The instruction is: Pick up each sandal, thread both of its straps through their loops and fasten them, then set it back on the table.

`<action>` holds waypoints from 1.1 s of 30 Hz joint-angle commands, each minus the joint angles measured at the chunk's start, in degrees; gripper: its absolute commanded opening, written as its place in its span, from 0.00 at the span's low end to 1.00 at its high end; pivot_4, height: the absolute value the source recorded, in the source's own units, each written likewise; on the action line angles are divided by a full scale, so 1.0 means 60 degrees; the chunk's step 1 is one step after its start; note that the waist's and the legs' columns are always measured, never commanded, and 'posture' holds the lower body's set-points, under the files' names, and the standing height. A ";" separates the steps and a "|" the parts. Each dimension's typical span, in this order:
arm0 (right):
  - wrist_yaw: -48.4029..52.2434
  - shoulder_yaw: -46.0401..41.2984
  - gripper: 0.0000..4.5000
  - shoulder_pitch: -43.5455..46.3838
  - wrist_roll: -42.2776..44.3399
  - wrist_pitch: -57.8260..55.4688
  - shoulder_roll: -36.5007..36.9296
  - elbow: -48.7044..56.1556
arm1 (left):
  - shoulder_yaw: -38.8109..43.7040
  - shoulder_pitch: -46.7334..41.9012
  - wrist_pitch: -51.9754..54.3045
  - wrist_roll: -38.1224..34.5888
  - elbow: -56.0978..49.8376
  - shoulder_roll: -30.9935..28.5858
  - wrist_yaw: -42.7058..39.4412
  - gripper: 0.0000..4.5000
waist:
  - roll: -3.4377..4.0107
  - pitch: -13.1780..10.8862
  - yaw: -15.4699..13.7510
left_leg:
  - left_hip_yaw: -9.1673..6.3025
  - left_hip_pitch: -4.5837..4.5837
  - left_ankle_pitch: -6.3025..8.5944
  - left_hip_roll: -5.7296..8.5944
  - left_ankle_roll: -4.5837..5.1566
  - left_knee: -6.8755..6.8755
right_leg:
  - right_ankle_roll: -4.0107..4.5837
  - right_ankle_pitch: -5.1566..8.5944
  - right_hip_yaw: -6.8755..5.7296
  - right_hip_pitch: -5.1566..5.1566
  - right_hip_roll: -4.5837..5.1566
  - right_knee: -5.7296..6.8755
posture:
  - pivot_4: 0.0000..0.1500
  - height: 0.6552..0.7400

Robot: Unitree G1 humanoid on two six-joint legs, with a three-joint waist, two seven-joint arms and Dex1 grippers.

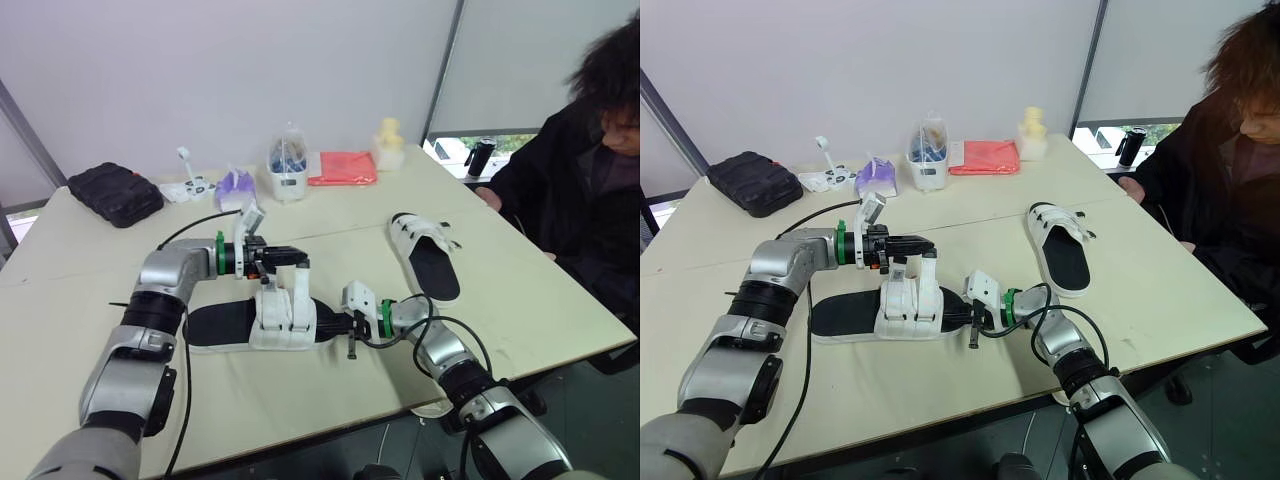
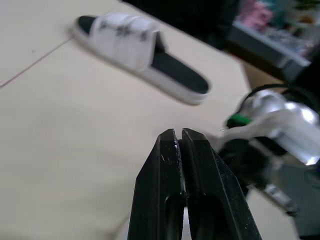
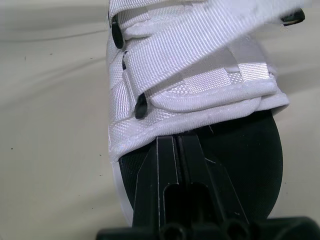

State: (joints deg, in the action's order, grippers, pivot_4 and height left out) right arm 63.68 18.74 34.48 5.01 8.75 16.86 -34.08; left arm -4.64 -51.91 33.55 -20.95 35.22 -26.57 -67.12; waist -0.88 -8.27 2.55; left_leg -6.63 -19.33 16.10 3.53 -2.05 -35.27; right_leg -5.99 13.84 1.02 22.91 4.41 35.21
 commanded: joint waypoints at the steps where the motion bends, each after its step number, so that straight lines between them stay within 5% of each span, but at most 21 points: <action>1: -0.0349 0.0505 0.00 -0.0575 -0.0965 -0.0557 0.0183 -0.0988 | -0.0380 -0.0434 -0.1246 0.0973 0.0629 -0.0045 0.0268 0.02 | -0.0001 0.0000 0.0001 | 0.0001 0.0000 0.0000 0.0000 0.0000 -0.0001 | 0.0005 -0.0003 0.0000 -0.0001 0.0000 0.0000 | 1.00 1.00; 7: -0.0361 0.0509 0.00 -0.0667 -0.0951 -0.0578 0.0203 -0.0896 | -0.1798 -0.0402 -0.3442 0.2891 0.2105 -0.0189 -0.0018 0.02 | 0.0001 0.0008 0.0000 | 0.0002 0.0003 0.0000 0.0000 0.0000 -0.0001 | 0.0007 -0.0005 -0.0001 -0.0005 0.0001 0.0000 | 1.00 1.00; 13: -0.0370 0.0523 0.00 -0.0626 -0.0941 -0.0611 0.0148 -0.0898 | -0.1223 -0.0772 -0.3413 0.2574 0.2594 0.0237 -0.0211 0.02 | 0.0000 0.0016 -0.0004 | 0.0002 0.0005 0.0000 0.0000 0.0001 -0.0002 | -0.0014 0.0008 -0.0003 -0.0010 0.0001 0.0000 | 1.00 1.00; 16: -0.0487 0.0488 0.00 -0.0543 -0.0952 -0.0470 0.0061 -0.1066 | -0.0247 -0.0992 -0.2195 0.1458 0.2131 0.0307 -0.0771 0.30 | -0.0003 0.0013 0.0013 | 0.0000 0.0004 0.0000 0.0001 0.0002 -0.0002 | -0.0030 0.0017 -0.0007 -0.0011 0.0000 0.0000 | 1.00 1.00; 18: -0.0609 0.0325 0.00 -0.0388 -0.0858 -0.0485 0.0025 -0.1139 | 0.1409 -0.0909 -0.1062 0.0086 0.1231 0.0067 -0.0028 0.52 | -0.0012 0.0004 0.0046 | 0.0001 -0.0001 0.0000 0.0000 0.0002 -0.0002 | -0.0030 0.0017 -0.0008 -0.0001 -0.0003 0.0004 | 1.00 1.00; 24: -0.0776 -0.0231 0.00 -0.0518 -0.0452 -0.0788 0.0426 0.0163 | 0.3135 0.1978 0.1545 -0.1471 -0.3772 -0.0594 0.1818 0.52 | 0.0060 0.0006 0.0197 | 0.0005 -0.0006 0.0001 -0.0010 -0.0001 0.0010 | 0.0007 -0.0005 0.0006 0.0026 0.0018 0.0027 | 1.00 1.00; 28: -0.0988 -0.0901 0.00 -0.0740 0.0038 -0.1659 0.0949 0.2069 | 0.4134 0.3615 0.2288 -0.2121 -0.6292 -0.0229 0.3636 0.52 | 0.0012 -0.0094 -0.0176 | -0.0008 -0.0056 0.0001 0.0005 -0.0004 -0.0007 | 0.0009 -0.0007 0.0007 0.0053 0.0024 0.0021 | 1.00 1.00; 33: -0.1277 -0.1693 0.00 -0.1268 0.0563 -0.3172 0.1845 0.4598 | 0.4494 0.5589 0.3099 -0.2947 -0.8808 0.0298 0.4957 0.52 | 0.0018 -0.0144 -0.0498 | -0.0029 -0.0346 0.0002 0.0015 -0.0012 -0.0159 | 0.0000 -0.0089 -0.0014 0.0263 0.0040 0.0012 | 1.00 1.00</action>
State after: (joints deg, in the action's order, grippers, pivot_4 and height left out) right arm 56.82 11.16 27.39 6.75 -7.33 26.55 -11.92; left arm 21.38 -20.07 50.86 -35.90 -11.79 -24.81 -39.03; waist -0.77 -9.13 -0.45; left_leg -6.76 -21.51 16.08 3.63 -2.18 -36.21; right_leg -6.00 13.20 0.95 24.57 4.66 35.16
